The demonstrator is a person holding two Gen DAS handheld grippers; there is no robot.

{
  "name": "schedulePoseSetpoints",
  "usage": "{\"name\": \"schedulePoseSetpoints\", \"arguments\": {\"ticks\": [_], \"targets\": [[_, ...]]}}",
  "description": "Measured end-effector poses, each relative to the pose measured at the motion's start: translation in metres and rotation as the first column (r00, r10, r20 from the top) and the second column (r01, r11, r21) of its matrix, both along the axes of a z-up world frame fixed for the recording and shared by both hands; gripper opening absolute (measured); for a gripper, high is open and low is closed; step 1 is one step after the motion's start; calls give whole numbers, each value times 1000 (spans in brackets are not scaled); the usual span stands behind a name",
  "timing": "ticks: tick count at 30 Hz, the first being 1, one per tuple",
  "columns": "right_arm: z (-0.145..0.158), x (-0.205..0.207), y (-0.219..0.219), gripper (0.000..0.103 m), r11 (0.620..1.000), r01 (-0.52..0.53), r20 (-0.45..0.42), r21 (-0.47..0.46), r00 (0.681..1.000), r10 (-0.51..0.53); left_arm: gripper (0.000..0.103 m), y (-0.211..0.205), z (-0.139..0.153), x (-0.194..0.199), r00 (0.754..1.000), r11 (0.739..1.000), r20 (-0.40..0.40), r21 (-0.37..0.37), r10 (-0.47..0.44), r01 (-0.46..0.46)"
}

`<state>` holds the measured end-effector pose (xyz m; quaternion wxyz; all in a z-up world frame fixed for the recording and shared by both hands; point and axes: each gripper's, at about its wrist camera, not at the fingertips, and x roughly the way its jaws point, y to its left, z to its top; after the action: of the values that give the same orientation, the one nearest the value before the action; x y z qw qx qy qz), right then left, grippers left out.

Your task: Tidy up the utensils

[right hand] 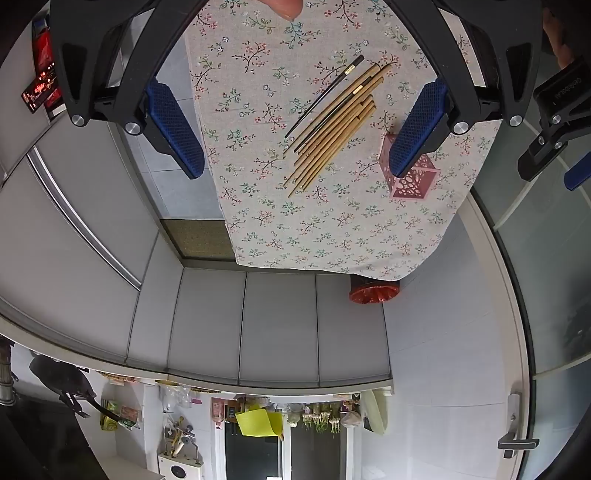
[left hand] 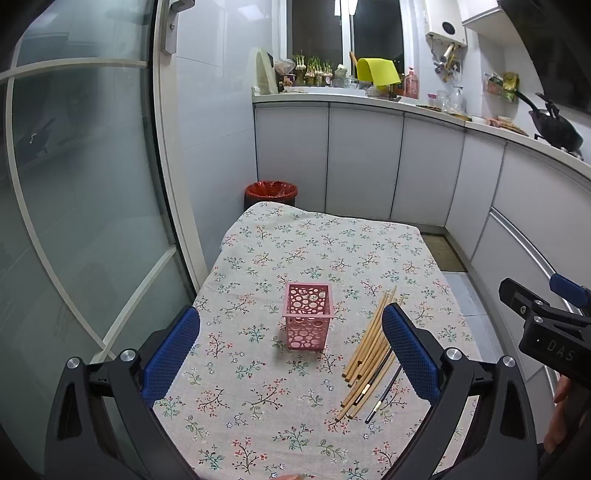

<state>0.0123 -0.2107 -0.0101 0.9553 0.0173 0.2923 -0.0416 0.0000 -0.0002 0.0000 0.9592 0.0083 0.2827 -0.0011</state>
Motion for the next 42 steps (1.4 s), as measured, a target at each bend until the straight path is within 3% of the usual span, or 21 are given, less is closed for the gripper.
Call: {"name": "schedulePoseSetpoints", "arguments": {"ticks": [42], "targets": [[0, 1, 2, 96, 1000, 2, 2, -1, 1000, -2, 96, 0, 0, 0, 1000, 1000, 5, -5, 1, -1]]}}
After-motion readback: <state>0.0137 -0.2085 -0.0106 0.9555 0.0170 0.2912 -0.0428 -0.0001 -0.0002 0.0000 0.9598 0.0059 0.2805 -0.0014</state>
